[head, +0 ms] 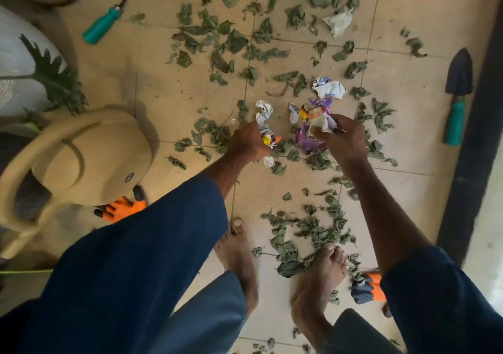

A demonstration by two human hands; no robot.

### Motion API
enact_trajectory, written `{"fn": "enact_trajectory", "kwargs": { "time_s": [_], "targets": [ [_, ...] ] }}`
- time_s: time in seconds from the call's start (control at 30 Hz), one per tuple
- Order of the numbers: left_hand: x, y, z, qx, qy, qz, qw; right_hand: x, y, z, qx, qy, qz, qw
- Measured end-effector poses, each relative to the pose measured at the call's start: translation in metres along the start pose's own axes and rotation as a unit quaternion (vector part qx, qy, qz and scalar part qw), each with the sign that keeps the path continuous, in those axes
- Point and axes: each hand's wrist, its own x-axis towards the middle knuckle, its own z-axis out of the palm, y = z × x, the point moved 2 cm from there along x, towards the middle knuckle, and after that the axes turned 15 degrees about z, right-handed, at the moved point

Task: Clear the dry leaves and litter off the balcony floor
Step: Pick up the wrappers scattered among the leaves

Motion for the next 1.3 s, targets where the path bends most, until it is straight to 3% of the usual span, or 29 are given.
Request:
{"fn": "enact_trajectory", "kwargs": {
  "time_s": [0.23, 0.37, 0.53, 0.8, 0.93, 1.1, 1.3],
  "targets": [
    [-0.019, -0.027, 0.004, -0.036, 0.032, 0.048, 0.998, 0.008, -0.008, 0.003, 0.056, -0.060, 0.016, 0.997],
    [-0.031, -0.036, 0.007, -0.056, 0.029, 0.059, 0.996, 0.015, -0.006, 0.011, -0.018, -0.039, 0.017, 0.999],
    [-0.037, -0.038, 0.009, -0.049, 0.006, 0.075, 0.996, 0.035, -0.015, 0.041, -0.189, -0.013, -0.047, 0.981],
    [-0.040, -0.044, 0.004, -0.050, 0.028, 0.066, 0.996, 0.053, -0.018, 0.074, -0.245, 0.042, -0.079, 0.965],
    [-0.046, -0.042, -0.001, -0.054, 0.027, 0.060, 0.996, 0.039, -0.028, 0.063, -0.195, 0.025, -0.050, 0.979],
    [-0.063, -0.024, -0.008, -0.041, 0.004, 0.072, 0.997, 0.018, -0.018, 0.037, -0.011, -0.022, 0.012, 1.000],
    [-0.088, -0.010, -0.007, 0.002, -0.073, 0.107, 0.992, 0.001, 0.002, 0.009, 0.156, -0.101, 0.089, 0.979]
  ]
}}
